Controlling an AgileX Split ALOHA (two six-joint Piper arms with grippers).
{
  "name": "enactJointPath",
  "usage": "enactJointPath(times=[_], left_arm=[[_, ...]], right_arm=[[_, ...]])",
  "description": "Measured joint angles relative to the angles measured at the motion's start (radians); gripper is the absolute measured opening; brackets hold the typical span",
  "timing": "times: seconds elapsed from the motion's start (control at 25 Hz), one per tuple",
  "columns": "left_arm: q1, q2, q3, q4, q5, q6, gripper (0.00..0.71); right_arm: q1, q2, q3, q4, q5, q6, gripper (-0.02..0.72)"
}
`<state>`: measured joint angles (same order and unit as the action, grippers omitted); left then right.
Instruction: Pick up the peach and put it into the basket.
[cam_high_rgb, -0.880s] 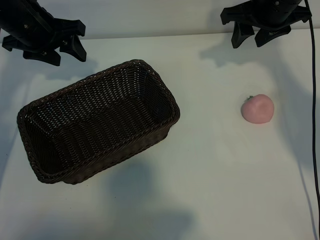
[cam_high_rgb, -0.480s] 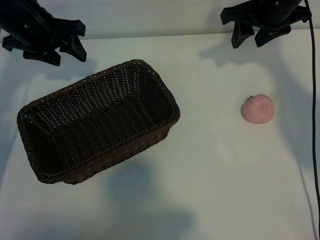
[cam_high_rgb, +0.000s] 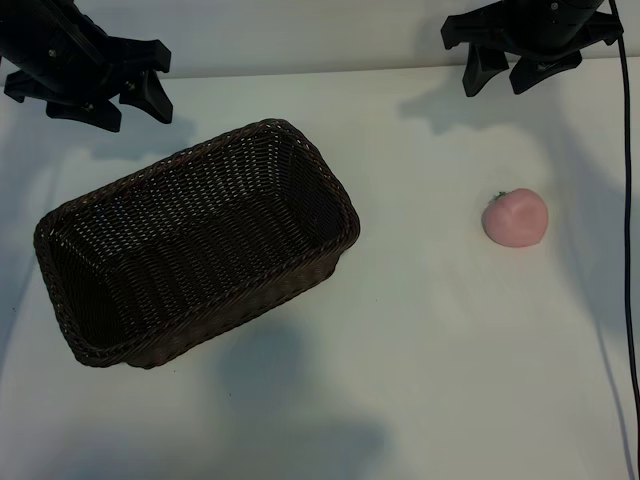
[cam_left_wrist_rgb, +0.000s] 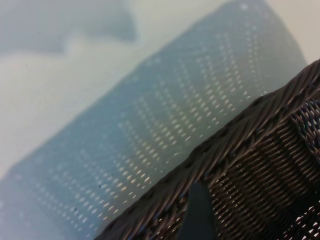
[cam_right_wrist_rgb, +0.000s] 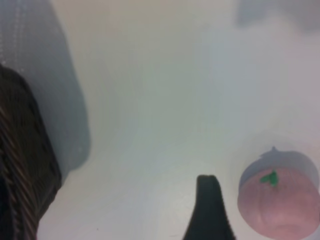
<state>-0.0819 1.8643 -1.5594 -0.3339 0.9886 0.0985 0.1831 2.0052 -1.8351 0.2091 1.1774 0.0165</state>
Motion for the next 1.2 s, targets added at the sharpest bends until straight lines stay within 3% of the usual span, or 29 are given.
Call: enactJointPath(times=[0.64,1.0,1.2], left_arm=[[0.000,-0.011,0.009,0.030,0.045,-0.053,0.590],[0.000,-0.258,0.367,0.117,-0.071,-0.261,0.569],[0.000,-0.409,0.403,0.210,-0.024,-0.391,0.569]], right_arm=[[0.000,0.000,0.000,0.001,0.000,0.000,0.514],[0.000,0.000,0.000,0.002,-0.001,-0.001,0.514],[0.000,0.000,0.000,0.002,-0.001,-0.001,0.514]])
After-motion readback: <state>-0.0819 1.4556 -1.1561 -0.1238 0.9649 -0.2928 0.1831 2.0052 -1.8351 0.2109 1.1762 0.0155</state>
